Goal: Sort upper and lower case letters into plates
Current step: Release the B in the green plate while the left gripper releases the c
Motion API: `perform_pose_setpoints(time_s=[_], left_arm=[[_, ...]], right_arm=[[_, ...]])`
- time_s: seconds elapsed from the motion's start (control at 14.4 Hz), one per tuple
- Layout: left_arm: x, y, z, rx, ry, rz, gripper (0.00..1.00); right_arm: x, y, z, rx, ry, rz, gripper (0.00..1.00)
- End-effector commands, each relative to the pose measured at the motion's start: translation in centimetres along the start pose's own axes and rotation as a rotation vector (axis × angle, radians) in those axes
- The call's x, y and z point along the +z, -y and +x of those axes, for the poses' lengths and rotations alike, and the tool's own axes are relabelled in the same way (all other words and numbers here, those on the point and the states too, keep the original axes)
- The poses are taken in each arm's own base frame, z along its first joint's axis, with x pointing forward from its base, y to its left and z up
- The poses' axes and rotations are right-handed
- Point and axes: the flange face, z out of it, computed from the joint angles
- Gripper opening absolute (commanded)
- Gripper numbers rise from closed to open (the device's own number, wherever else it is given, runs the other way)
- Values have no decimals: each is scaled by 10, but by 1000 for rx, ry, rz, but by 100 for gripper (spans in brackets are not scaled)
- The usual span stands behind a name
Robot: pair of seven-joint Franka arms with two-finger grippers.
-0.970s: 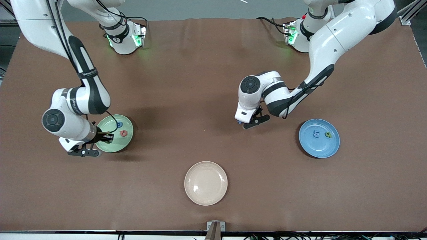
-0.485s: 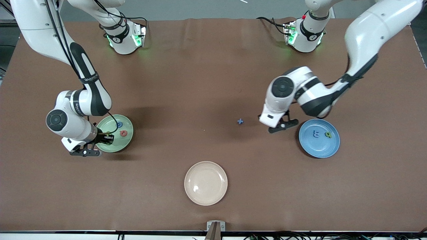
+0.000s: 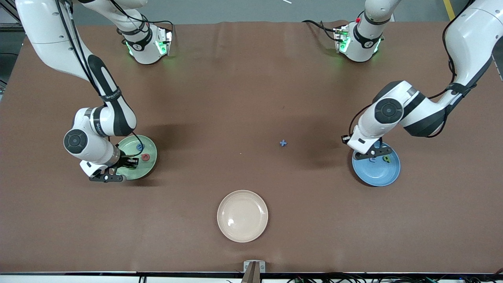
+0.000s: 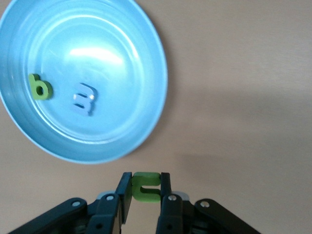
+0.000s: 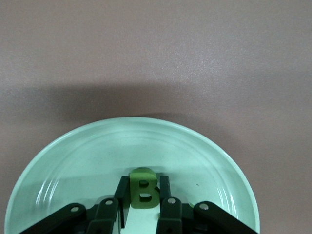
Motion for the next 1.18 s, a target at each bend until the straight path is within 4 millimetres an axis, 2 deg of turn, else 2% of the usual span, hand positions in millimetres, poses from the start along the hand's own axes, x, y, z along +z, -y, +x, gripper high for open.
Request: perform_pose_setpoints(time_s=[0.0,0.07,0.14,0.28,0.48,0.62,0.9,1.11], left_arm=[[10,34,-5,58,-48,-40,5],[15,48,-3,74,-61,-46,5],[19,54,-3,83,-75,-52,5],[32,63,-2,89,-92,-45,5],[38,68,1,83,-99,-59,6],[38,64,1,88,-101,-62,6],[58,76,6,95,-124,-59,6],[64,69,10,103,-120,-47,6]], right_arm=[[-1,-2,-4,-15,-7,-2,0],[-2,-2,-3,-14,-8,-1,1],[-2,-2,-4,-14,-5,-2,8],[-4,-1,-3,-14,-5,-1,100],[-9,-2,-1,-10,-11,-1,100],[-10,0,-1,-11,-13,0,100],[-9,0,-1,-10,-11,1,100],[-9,0,-1,-10,-11,1,100]])
